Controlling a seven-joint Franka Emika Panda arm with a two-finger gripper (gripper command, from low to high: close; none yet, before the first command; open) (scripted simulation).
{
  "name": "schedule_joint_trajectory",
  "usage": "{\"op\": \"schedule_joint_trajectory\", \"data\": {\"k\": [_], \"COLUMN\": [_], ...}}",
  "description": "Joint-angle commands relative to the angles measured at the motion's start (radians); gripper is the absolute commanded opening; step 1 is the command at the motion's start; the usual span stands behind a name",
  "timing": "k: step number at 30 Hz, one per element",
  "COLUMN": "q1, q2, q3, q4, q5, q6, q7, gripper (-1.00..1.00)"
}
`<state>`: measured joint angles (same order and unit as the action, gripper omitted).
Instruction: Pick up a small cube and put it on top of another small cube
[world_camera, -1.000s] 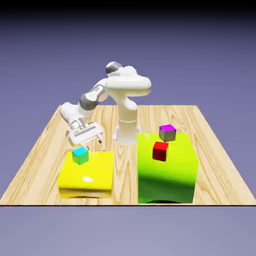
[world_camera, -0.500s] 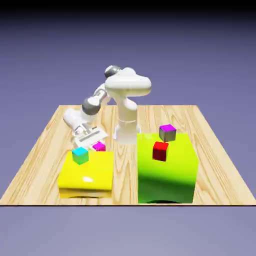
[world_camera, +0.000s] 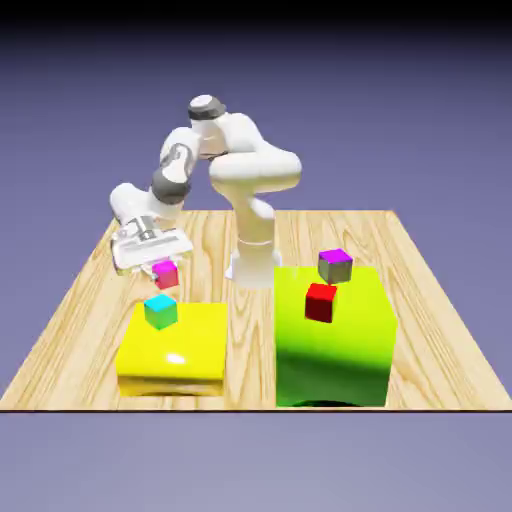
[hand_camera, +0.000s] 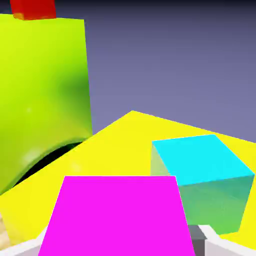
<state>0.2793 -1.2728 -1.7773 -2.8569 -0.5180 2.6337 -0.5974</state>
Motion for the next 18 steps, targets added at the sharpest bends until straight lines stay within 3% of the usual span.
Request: {"op": "schedule_joint_trajectory", "data": {"k": [1,7,15,16,18], "q1": [0.020,0.115,0.398,0.398,0.362], "q2": [0.022,0.127,0.149,0.149,0.146], "q3": [0.027,0.152,-0.026,-0.026,-0.004], "q4": [-0.005,-0.030,0.017,0.017,0.011], "q5": [0.036,0.208,0.203,0.203,0.204], "q6": [0.045,0.250,0.466,0.466,0.438], "q7": [0.011,0.060,0.024,0.024,0.029], "gripper": [-1.00,-1.00,-1.00,1.00,1.00]}}
